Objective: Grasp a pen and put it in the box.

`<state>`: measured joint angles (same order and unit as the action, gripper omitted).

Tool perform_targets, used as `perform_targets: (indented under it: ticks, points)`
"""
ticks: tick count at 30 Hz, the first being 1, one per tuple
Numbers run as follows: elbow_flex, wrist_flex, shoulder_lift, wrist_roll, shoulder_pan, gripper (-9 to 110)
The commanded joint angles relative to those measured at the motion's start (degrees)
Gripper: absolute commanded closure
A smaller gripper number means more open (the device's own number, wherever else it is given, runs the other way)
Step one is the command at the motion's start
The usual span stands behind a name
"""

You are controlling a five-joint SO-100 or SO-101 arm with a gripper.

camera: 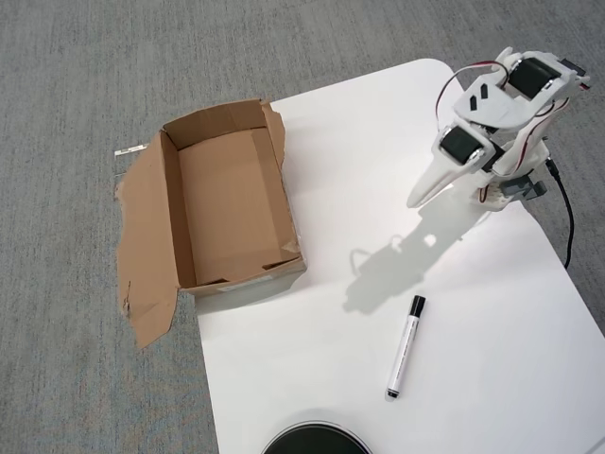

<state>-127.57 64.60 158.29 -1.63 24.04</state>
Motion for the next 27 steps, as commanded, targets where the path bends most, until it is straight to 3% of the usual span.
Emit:
perform_targets:
  ticks: [1,9,18,27]
  points:
    - [3.6,-0.6,-4.7,0.0,3.2,93]
    - [6.5,-0.6,-13.1,0.0,9.6,92]
    - [7.0,-0.6,-18.0,0.0,13.4,77]
    - [7.1,-3.0,-21.1,0.0,17.4,75]
